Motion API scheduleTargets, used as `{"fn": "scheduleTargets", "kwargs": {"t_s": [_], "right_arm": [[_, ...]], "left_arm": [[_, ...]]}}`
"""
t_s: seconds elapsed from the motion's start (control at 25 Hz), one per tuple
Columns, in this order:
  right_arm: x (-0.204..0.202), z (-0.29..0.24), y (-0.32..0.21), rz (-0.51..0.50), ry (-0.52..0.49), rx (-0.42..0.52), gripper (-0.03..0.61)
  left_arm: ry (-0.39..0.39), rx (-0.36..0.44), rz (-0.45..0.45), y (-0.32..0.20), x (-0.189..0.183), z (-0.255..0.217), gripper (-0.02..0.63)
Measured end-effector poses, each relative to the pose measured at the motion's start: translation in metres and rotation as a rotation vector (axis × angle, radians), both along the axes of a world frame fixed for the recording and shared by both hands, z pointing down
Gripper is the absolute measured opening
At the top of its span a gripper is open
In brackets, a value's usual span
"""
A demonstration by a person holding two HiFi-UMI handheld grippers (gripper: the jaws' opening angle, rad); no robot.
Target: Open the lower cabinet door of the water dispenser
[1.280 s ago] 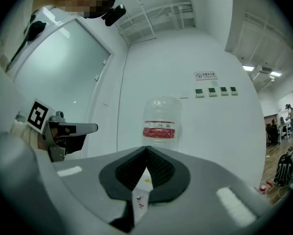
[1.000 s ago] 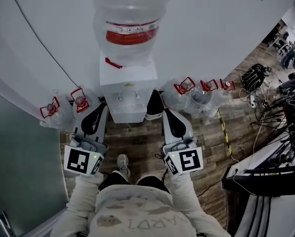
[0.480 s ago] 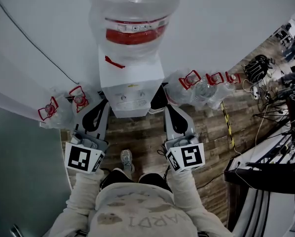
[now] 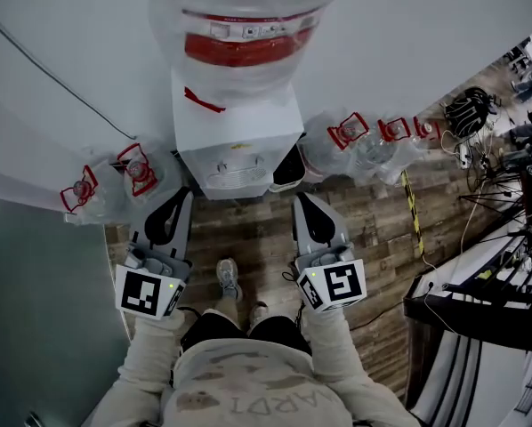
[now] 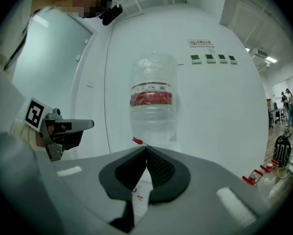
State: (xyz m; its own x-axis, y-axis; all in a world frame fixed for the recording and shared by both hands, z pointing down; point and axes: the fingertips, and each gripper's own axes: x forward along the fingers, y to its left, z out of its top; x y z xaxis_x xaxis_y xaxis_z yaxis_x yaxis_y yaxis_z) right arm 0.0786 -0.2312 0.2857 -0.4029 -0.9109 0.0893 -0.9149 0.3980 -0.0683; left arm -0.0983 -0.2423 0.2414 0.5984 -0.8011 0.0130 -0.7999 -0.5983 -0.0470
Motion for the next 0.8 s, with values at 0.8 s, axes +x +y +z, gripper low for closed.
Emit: {"fn": "scheduleTargets", "kwargs": {"t_s": [0.8], "right_arm": [[0.004, 0.12, 0.005, -0.061, 0.045, -0.069, 0.011]], "left_arm": [[0.034, -0.083, 0.011, 0.02, 0.017, 0.112, 0.002]]}}
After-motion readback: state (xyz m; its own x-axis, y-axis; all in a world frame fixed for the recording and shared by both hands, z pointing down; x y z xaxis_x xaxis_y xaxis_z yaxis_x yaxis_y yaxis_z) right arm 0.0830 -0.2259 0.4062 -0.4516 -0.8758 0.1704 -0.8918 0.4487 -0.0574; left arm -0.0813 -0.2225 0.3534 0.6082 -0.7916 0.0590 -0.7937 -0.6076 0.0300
